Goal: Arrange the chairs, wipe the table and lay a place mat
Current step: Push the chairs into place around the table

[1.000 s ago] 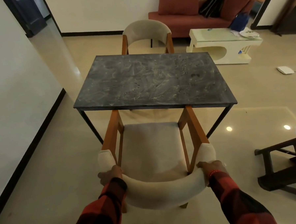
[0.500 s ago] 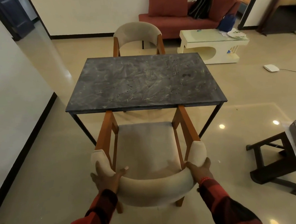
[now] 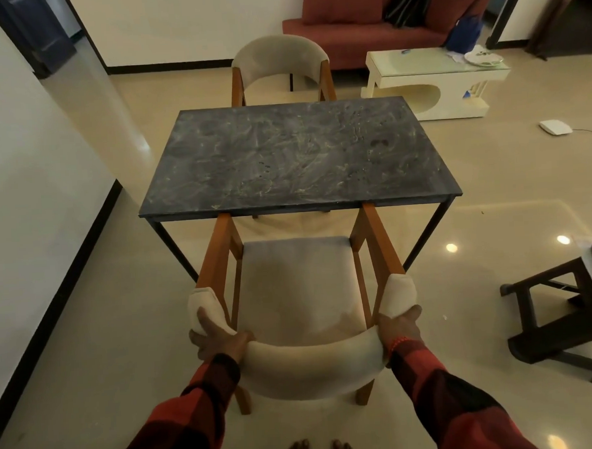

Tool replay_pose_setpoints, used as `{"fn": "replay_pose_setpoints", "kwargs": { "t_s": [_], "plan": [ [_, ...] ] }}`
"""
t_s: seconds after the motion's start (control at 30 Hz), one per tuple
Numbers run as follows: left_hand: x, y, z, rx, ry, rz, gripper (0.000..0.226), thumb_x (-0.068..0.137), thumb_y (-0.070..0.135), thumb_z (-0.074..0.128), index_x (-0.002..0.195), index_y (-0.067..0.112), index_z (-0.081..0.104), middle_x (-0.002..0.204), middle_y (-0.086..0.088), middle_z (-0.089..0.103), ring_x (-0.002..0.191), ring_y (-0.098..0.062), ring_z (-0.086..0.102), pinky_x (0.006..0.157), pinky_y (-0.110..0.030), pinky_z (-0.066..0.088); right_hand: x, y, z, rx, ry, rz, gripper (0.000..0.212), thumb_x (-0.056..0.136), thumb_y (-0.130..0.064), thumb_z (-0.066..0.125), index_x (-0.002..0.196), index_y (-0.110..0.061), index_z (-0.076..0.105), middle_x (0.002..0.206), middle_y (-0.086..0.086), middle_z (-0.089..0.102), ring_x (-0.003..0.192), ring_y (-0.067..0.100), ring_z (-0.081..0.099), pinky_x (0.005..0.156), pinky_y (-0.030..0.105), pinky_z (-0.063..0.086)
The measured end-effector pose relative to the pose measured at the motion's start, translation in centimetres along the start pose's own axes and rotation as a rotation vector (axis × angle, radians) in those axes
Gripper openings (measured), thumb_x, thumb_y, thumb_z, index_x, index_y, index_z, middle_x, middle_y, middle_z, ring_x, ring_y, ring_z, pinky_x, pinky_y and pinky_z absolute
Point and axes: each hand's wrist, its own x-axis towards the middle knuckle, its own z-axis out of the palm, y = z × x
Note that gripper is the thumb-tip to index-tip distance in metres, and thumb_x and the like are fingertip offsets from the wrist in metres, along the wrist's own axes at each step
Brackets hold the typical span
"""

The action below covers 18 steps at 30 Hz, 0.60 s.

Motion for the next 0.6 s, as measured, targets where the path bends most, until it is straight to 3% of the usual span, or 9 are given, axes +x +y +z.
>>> {"fn": "replay_pose_setpoints", "kwargs": {
  "t_s": [0.13,0.2,0.3,0.37,0.43,0.47,0.53,0.6],
  "plan": [
    [0.1,-0.2,-0.3,0.003,-0.037,0.006,0.133,0.069,0.024,0.091,0.156,0.042,-0.009,0.163,-0.016,0.003,0.141,-0.051,0.027,0.105,-0.066,0.040,0.2,0.3,-0.2,0.007,-0.039,-0.025,0.090,0.086,-0.045,0.071,0.146,-0.041,0.004,0.132,0.020,0.053,0.109,0.048,0.060,0.089,0.068,0.053],
    [0.4,-0.7,-0.5,0.048,-0.062,0.024,0.136,0.066,0.044,0.092,0.157,0.041,-0.010,0.165,-0.016,-0.002,0.146,-0.049,0.018,0.110,-0.065,0.034,0.1,0.3,-0.9,-0.054,-0.052,-0.080,0.095,0.085,-0.050,0.071,0.151,-0.034,0.003,0.141,0.021,0.048,0.116,0.048,0.057,0.095,0.066,0.051],
    [0.5,-1.0,-1.2,0.427,-0.050,0.292,0.135,0.043,0.095,0.066,0.152,0.049,0.001,0.167,-0.012,-0.006,0.153,-0.041,0.004,0.117,-0.063,0.025,-0.7,0.1,-2.4,-0.428,0.033,-0.409,0.106,0.083,-0.069,0.063,0.158,-0.032,-0.002,0.166,0.013,0.012,0.144,0.045,0.032,0.111,0.064,0.037],
    [0.0,-0.8,-1.7,0.730,-0.193,0.513,0.139,0.029,0.108,0.043,0.151,0.056,0.001,0.168,0.002,-0.012,0.154,-0.033,-0.008,0.118,-0.067,0.013,-1.9,-0.8,-3.1,-0.720,-0.017,-0.690,0.106,0.078,-0.082,0.054,0.159,-0.039,0.000,0.170,0.005,-0.002,0.154,0.035,0.010,0.118,0.063,0.020],
    [-0.4,-0.4,-2.2,0.934,-0.333,0.612,0.151,0.013,0.110,0.029,0.153,0.056,0.009,0.168,0.010,-0.009,0.154,-0.030,-0.012,0.115,-0.072,0.004,-3.3,-1.9,-3.0,-0.948,-0.230,-0.837,0.115,0.066,-0.093,0.053,0.158,-0.047,0.001,0.170,-0.001,-0.007,0.156,0.029,-0.004,0.120,0.062,0.007],
    [-0.7,-0.3,-2.4,0.992,-0.361,0.629,0.146,0.019,0.109,0.040,0.153,0.056,0.012,0.168,0.009,-0.007,0.154,-0.030,-0.013,0.114,-0.075,0.003,-3.7,-2.2,-2.7,-1.034,-0.337,-0.867,0.120,0.060,-0.094,0.057,0.157,-0.049,0.001,0.170,-0.003,-0.008,0.156,0.028,-0.008,0.120,0.063,0.003],
    [-0.8,-0.5,-2.6,1.065,-0.347,0.682,0.119,0.051,0.090,0.066,0.153,0.056,0.014,0.169,0.007,-0.008,0.154,-0.031,-0.014,0.112,-0.078,0.003,-4.1,-2.4,-1.9,-1.160,-0.464,-0.911,0.127,0.056,-0.088,0.069,0.156,-0.051,0.000,0.170,-0.006,-0.008,0.156,0.027,-0.010,0.118,0.067,-0.003],
    [-1.0,-0.7,-2.8,1.064,-0.346,0.710,0.108,0.062,0.080,0.070,0.153,0.055,0.016,0.169,0.007,-0.009,0.154,-0.031,-0.015,0.111,-0.079,0.000,-3.9,-2.2,-1.3,-1.231,-0.491,-0.939,0.131,0.054,-0.084,0.074,0.157,-0.049,0.001,0.170,-0.006,-0.005,0.156,0.028,-0.010,0.116,0.070,-0.006]
  ]
}}
